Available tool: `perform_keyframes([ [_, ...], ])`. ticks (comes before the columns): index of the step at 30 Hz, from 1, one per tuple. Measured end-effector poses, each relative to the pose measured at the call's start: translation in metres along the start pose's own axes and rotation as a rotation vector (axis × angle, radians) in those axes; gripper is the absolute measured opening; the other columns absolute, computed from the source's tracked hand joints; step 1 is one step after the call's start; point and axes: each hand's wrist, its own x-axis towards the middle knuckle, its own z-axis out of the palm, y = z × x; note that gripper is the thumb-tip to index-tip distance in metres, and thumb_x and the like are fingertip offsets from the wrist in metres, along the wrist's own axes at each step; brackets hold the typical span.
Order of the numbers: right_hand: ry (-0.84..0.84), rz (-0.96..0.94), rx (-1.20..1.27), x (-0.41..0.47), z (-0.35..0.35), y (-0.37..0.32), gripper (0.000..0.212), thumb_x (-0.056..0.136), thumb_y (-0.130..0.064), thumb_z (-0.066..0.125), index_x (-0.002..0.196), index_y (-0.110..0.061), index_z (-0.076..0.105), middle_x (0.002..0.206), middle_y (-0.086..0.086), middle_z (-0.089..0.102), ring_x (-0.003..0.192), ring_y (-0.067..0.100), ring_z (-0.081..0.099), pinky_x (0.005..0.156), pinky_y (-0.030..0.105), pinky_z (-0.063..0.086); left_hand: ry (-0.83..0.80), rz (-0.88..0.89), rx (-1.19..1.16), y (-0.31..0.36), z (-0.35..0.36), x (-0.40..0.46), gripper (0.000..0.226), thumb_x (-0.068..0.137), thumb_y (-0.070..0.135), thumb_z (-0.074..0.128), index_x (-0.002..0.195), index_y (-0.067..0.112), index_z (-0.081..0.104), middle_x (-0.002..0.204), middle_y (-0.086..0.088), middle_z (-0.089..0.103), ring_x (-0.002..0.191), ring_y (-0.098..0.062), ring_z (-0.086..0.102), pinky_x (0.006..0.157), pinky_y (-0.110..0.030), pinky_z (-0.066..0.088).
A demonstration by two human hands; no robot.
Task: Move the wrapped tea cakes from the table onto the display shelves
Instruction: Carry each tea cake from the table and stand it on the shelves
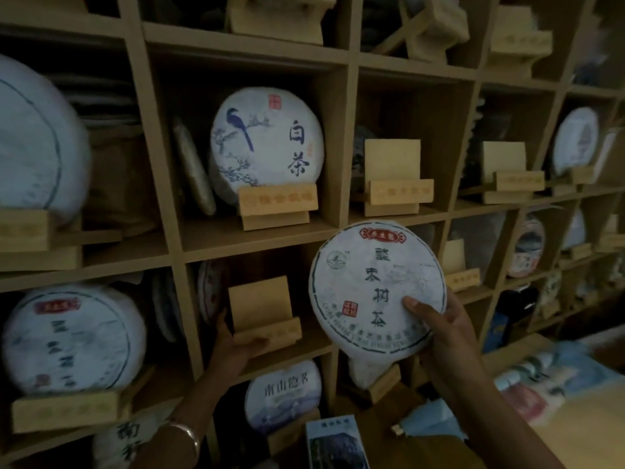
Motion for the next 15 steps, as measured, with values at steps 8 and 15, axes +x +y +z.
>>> perform_keyframes([
  [8,-0.014,0.022,0.025,0.022,-0.022,0.0,0.053,0.081,-0.006,0.064,0.132,-0.017,0.056,0.122,0.007,0.071,0.108,0.026,0.07,0.074,0.036,0.061,-0.017,-0.015,0.085,-0.006,0.002,0.004,0.083,0.066,0.011,0.089,0.137,0.013,0.045,0.122,-0.008,0.06,0.084,-0.005,0.054,0.066,-0.02,0.045],
  [15,-0.044,0.037,0.026,0.026,-0.028,-0.008,0.058,0.08,-0.008,0.066,0.135,-0.018,0.053,0.124,0.008,0.069,0.112,0.028,0.068,0.078,0.041,0.061,-0.103,-0.1,0.028,0.024,-0.013,-0.026,0.06,0.058,0.014,0.093,0.105,0.025,0.058,0.107,-0.003,0.068,0.09,-0.016,0.064,0.066,-0.029,0.052],
])
